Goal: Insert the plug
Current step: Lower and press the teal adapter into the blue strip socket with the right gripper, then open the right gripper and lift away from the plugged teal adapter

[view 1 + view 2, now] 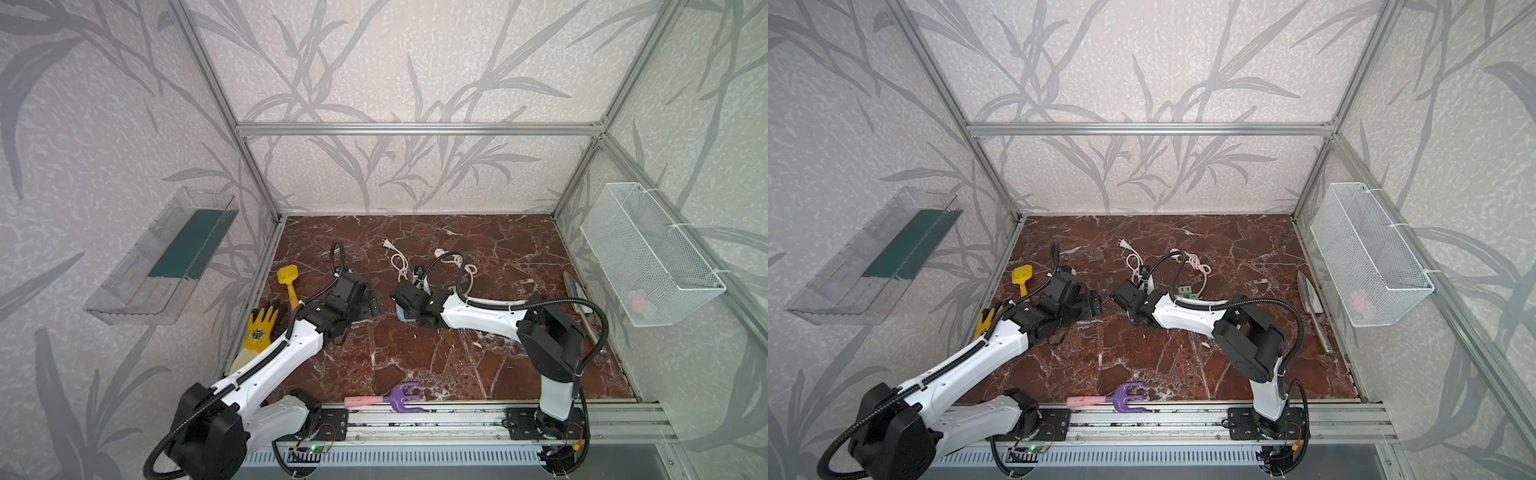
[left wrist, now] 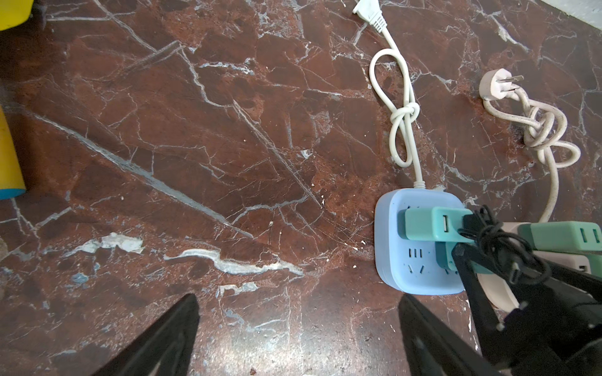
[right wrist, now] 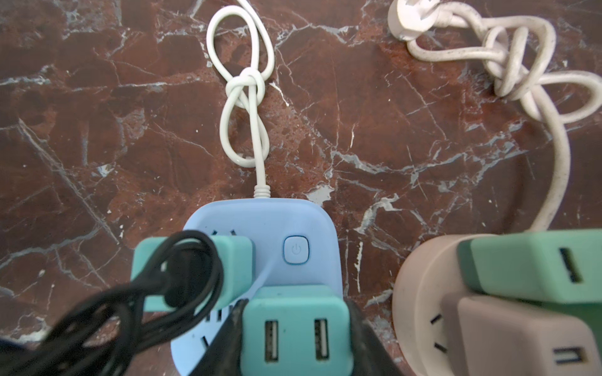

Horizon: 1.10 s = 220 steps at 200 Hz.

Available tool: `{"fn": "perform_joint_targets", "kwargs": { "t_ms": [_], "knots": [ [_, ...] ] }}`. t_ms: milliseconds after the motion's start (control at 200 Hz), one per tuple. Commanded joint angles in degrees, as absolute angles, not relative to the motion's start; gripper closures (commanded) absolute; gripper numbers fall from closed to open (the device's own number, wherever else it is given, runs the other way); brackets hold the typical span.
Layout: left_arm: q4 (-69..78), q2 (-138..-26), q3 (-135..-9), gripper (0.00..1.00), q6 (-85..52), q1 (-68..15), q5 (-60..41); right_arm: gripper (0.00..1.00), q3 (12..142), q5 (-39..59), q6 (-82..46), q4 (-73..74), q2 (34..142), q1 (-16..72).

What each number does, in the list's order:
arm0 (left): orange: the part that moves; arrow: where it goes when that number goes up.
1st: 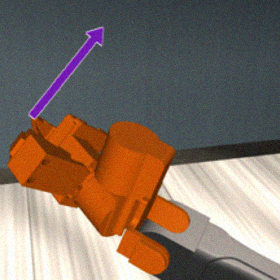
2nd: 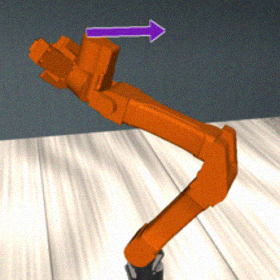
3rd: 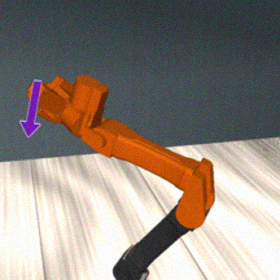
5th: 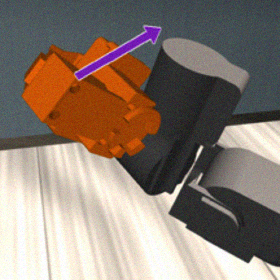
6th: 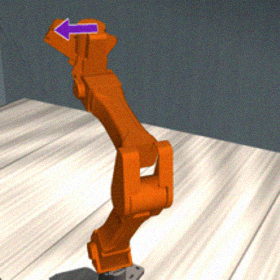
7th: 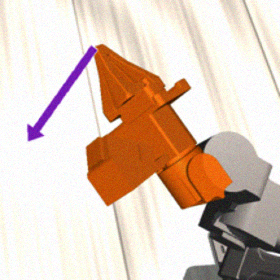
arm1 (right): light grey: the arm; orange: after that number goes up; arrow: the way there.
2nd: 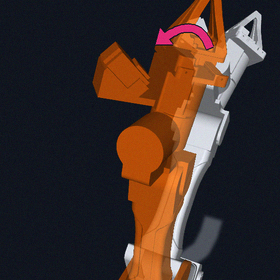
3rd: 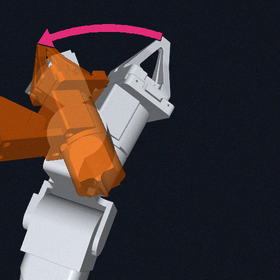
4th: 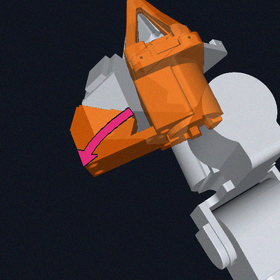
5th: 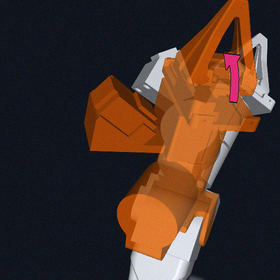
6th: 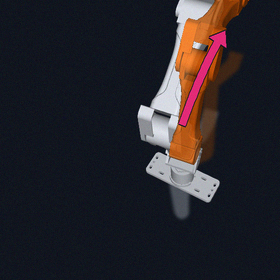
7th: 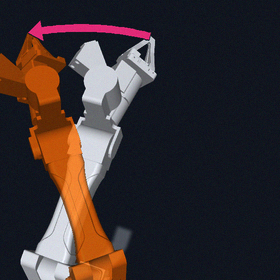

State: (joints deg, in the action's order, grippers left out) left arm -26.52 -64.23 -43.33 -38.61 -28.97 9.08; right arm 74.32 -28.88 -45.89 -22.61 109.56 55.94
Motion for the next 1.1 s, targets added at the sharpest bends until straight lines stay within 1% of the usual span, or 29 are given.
{"fn": "perform_joint_targets", "kwargs": {
  "t_ms": [0,95,200,250,395,525,655,735,930,1020,1095],
  "knots": [
    [-26.6,-64.3,-43.2,0.06,-39.0,-29.0,11.0,0.75,74.8,-25.8,-45.2,-30.8,109.7,56.2],
    [-26.5,-64.6,-43.6,0.05,-38.8,-29.0,11.2,0.60,75.4,-25.9,-45.1,-30.7,109.4,56.1],
    [-26.6,-65.0,-44.1,0.05,-38.3,-28.9,11.2,0.50,75.6,-26.2,-44.8,-29.8,108.5,56.0],
    [-26.6,-65.1,-44.3,0.05,-38.2,-29.0,11.3,0.47,75.6,-26.5,-44.5,-29.3,107.9,56.0],
    [-26.6,-65.5,-44.9,0.05,-38.1,-29.0,11.2,0.42,75.7,-26.5,-43.5,-29.2,105.6,56.0],
    [-26.3,-65.6,-44.8,0.05,-38.4,-29.0,11.1,0.41,74.9,-25.7,-42.9,-29.4,102.1,56.0],
    [-26.0,-66.0,-44.5,0.05,-38.6,-28.9,11.0,0.41,73.0,-24.6,-42.2,-30.6,98.2,56.0],
    [-26.1,-66.1,-44.3,0.05,-38.7,-29.0,11.1,0.44,70.2,-25.6,-41.8,-30.5,94.0,55.9],
    [-25.5,-66.1,-44.0,0.05,-38.8,-29.0,11.3,0.60,63.2,-22.4,-41.1,-29.5,86.0,51.6],
    [-25.1,-66.7,-44.0,0.05,-39.1,-29.0,11.1,0.66,60.6,-20.3,-39.9,-28.2,83.7,48.9],
    [-24.8,-67.3,-44.0,0.05,-39.2,-29.0,10.8,0.67,59.0,-18.0,-39.0,-26.9,82.7,46.3]
  ]
}}
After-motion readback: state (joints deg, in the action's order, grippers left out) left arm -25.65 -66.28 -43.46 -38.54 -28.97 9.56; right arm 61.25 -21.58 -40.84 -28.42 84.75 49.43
